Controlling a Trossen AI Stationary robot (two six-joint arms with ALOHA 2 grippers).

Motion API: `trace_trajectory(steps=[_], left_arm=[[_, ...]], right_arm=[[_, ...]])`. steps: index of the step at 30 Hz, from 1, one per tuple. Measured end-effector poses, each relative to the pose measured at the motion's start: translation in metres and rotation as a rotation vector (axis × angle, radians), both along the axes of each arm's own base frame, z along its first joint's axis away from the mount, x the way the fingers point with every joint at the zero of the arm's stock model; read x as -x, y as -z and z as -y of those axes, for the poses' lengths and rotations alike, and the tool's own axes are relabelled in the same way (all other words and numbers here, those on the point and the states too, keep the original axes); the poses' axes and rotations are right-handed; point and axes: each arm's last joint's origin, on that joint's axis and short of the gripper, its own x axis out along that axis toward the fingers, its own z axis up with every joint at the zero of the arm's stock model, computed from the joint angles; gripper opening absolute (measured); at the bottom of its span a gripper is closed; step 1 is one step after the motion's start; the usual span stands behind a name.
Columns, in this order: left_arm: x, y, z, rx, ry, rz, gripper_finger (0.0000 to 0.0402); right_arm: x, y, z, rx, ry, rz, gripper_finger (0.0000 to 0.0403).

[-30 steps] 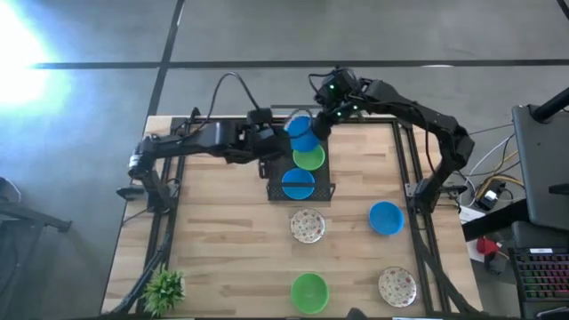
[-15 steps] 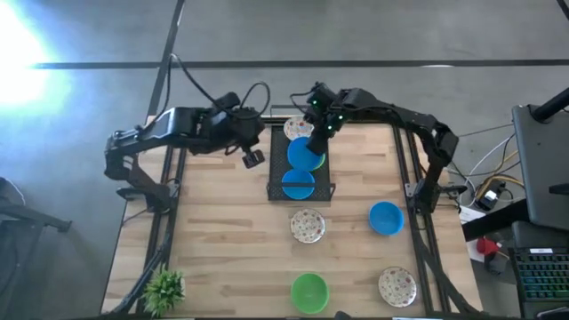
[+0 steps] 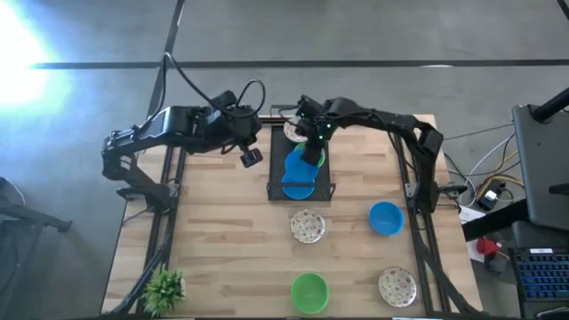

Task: Pick & Place Mini bowls
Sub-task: Stack the left blue bowl on the blue bowl on the shelf

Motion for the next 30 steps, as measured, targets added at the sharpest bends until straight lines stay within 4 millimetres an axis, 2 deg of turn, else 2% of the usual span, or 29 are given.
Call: trace_trajectory(steps=[11, 30], left_arm=[[0.000, 0.000, 0.000, -0.011, 0.011, -0.013, 0.0078], [-0.001, 0.001, 0.000, -0.013, 0.012, -0.015, 0.0078]], right_arm=[[-0.008, 0.014, -0.012, -0.033, -0.038, -0.054, 0.0008], [-0.014, 0.015, -0.023, -0.026, -0.062, -0.051, 0.0009]])
